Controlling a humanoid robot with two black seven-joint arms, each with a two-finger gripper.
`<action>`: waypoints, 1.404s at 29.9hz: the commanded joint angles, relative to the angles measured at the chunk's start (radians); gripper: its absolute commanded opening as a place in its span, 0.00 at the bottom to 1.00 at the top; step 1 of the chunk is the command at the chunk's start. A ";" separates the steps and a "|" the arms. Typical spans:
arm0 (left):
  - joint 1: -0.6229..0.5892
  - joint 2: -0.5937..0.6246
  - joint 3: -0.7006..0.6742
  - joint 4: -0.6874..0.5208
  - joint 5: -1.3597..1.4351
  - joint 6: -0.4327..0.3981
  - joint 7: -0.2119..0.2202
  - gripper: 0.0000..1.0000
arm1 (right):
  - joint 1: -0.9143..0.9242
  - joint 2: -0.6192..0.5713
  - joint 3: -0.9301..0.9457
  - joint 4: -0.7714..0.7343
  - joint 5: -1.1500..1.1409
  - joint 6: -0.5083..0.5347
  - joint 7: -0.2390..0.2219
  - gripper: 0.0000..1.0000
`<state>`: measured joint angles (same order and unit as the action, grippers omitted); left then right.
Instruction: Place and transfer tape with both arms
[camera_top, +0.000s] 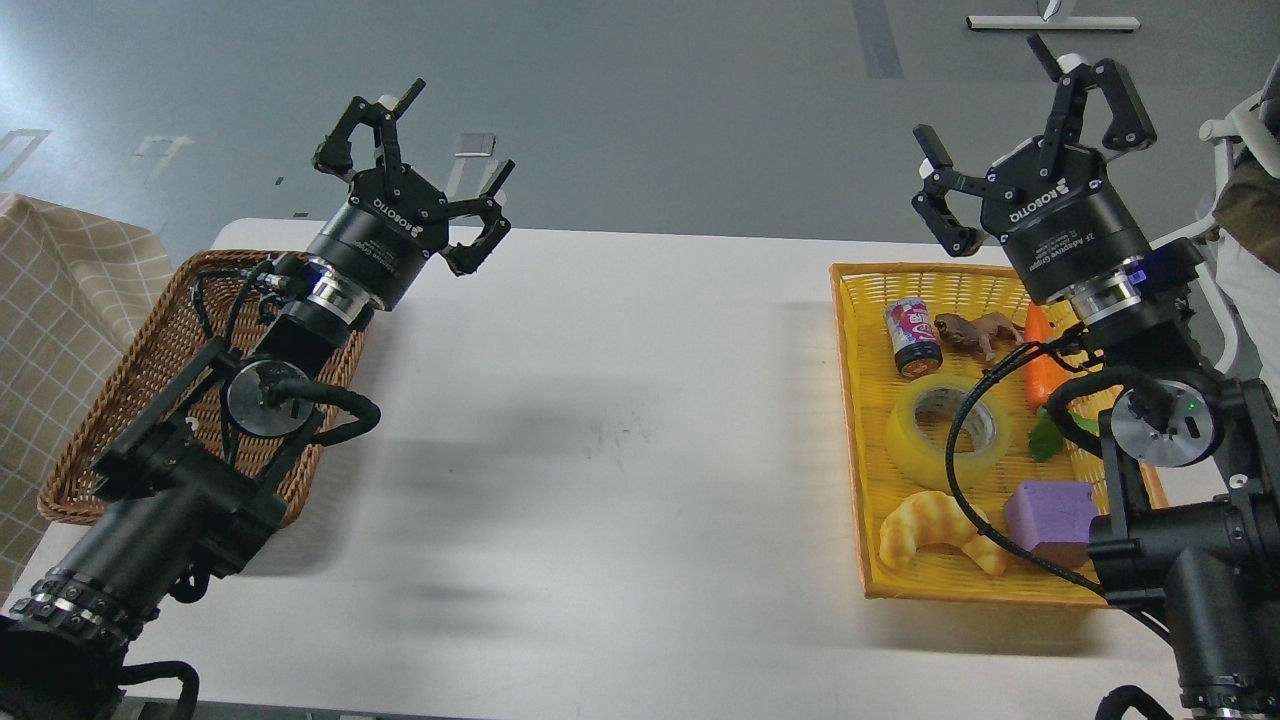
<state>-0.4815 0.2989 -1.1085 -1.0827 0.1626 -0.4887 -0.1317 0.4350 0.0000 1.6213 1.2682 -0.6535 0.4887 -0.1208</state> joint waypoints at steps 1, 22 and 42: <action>0.001 -0.001 -0.001 0.000 0.000 0.000 0.000 0.98 | 0.004 0.000 -0.004 0.005 -0.003 0.000 0.000 1.00; 0.001 0.002 0.006 0.000 0.003 0.000 0.000 0.98 | -0.044 -0.348 -0.136 0.106 -0.435 0.000 0.003 1.00; 0.001 0.000 -0.001 0.000 0.003 0.000 -0.003 0.98 | -0.098 -0.673 -0.178 0.181 -0.837 0.000 -0.003 1.00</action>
<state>-0.4825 0.2995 -1.1074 -1.0831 0.1656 -0.4887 -0.1330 0.3406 -0.6274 1.4486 1.4475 -1.4654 0.4890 -0.1224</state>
